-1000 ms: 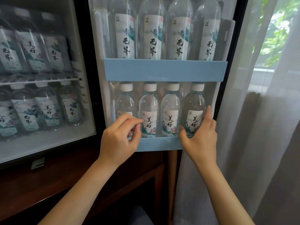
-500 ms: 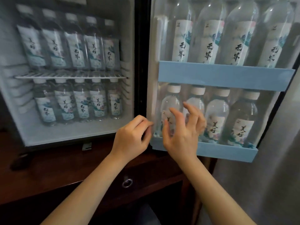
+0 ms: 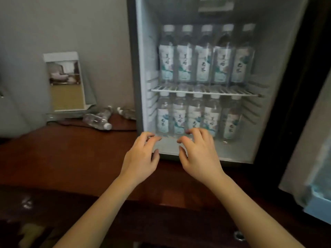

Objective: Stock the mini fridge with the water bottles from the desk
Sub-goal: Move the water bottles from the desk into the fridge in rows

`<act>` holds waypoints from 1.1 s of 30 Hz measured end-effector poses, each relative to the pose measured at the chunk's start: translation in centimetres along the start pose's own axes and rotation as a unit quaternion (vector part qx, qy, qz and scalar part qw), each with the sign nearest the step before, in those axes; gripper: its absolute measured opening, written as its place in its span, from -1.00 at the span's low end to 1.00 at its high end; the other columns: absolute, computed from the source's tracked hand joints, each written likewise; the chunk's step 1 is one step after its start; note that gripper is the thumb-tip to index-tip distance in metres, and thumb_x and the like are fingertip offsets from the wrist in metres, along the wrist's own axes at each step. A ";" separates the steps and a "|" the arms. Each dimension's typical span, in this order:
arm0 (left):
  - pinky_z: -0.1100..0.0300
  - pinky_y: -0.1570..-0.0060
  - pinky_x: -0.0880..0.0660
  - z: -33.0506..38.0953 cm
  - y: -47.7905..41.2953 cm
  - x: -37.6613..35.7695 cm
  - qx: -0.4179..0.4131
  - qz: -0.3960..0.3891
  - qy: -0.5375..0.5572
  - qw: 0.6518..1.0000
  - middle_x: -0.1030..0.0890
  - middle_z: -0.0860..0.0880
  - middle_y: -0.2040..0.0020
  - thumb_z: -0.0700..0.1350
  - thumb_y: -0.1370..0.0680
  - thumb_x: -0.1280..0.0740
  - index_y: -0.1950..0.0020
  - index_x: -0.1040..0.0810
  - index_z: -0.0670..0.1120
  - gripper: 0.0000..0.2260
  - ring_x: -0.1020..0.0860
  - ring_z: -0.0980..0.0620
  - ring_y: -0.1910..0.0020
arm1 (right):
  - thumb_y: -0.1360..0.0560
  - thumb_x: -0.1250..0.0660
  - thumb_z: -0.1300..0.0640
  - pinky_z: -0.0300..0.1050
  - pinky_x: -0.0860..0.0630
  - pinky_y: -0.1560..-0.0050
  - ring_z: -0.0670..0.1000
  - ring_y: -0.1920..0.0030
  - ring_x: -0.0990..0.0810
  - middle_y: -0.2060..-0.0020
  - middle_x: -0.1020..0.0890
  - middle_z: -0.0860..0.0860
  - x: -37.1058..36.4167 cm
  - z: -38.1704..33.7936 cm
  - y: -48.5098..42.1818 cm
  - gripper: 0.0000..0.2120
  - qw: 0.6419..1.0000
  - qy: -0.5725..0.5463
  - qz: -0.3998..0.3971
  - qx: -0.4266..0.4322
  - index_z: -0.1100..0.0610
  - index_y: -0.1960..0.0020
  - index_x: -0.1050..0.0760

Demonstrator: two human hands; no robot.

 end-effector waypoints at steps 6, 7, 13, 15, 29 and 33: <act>0.20 0.06 -0.48 -10.9 2.1 2.1 0.099 -0.016 -0.046 0.994 -0.40 -0.01 -0.23 -0.15 -0.51 -0.30 -0.27 -0.47 -0.06 -0.68 -0.47 0.02 -0.19 | -0.54 -0.15 0.10 -0.03 -0.45 0.09 0.16 0.01 -0.55 0.02 -0.56 0.08 -9.1 -7.3 -4.0 -0.78 0.979 -0.109 -0.165 0.055 0.11 -0.08 -0.52; 0.20 0.02 -0.48 -12.7 2.4 2.3 0.116 -0.022 -0.047 0.992 -0.39 0.00 -0.23 -0.15 -0.51 -0.30 -0.28 -0.45 -0.06 -0.67 -0.46 0.04 -0.20 | -0.56 -0.15 0.08 -0.04 -0.45 0.07 0.13 0.00 -0.55 0.01 -0.56 0.06 -10.3 -8.3 -4.7 -0.78 0.974 -0.133 -0.177 0.051 0.09 -0.10 -0.51; 0.22 -0.18 -0.34 -22.9 1.9 1.0 0.260 -0.057 -0.028 0.963 -0.34 -0.03 -0.28 -0.14 -0.51 -0.30 -0.36 -0.36 -0.07 -0.59 -0.40 0.00 -0.27 | -0.54 -0.16 0.08 0.03 -0.50 -0.08 0.15 -0.08 -0.55 -0.09 -0.56 0.07 -18.5 -13.9 -10.3 -0.76 0.952 -0.173 -0.251 0.025 0.10 -0.16 -0.46; 0.18 -0.19 -0.34 -25.9 0.6 -0.3 0.312 -0.063 0.000 0.948 -0.33 -0.05 -0.30 -0.15 -0.51 -0.30 -0.37 -0.33 -0.08 -0.57 -0.41 -0.03 -0.26 | -0.54 -0.17 0.09 0.02 -0.47 -0.11 0.19 -0.16 -0.51 -0.16 -0.51 0.13 -21.5 -14.9 -12.4 -0.72 0.947 -0.137 -0.290 0.011 0.16 -0.21 -0.39; 0.29 -0.07 -0.25 -32.9 -1.3 -0.4 0.288 0.083 -0.063 0.952 -0.45 -0.09 -0.18 -0.25 -0.50 -0.27 -0.27 -0.44 -0.12 -0.66 -0.37 -0.05 -0.19 | -0.58 -0.16 0.10 0.07 -0.30 -0.27 0.22 -0.36 -0.29 -0.37 -0.34 0.19 -36.9 -17.4 -22.0 -0.49 0.955 -0.051 -0.276 -0.099 0.19 -0.46 -0.09; 0.22 -0.13 -0.30 -32.7 -1.4 -0.8 0.293 0.069 -0.058 0.952 -0.42 -0.05 -0.21 -0.21 -0.51 -0.25 -0.31 -0.40 -0.08 -0.64 -0.35 -0.02 -0.20 | -0.57 -0.16 0.18 0.03 -0.38 -0.17 0.22 -0.24 -0.44 -0.24 -0.48 0.18 -37.4 -17.2 -22.5 -0.71 0.962 -0.051 -0.257 -0.070 0.22 -0.28 -0.30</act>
Point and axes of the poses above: each hand's wrist, its own y-axis away from the middle knuckle, its own x-axis out of the back of the hand, z = x × y, the point moved 8 cm from there along -y, towards the middle knuckle
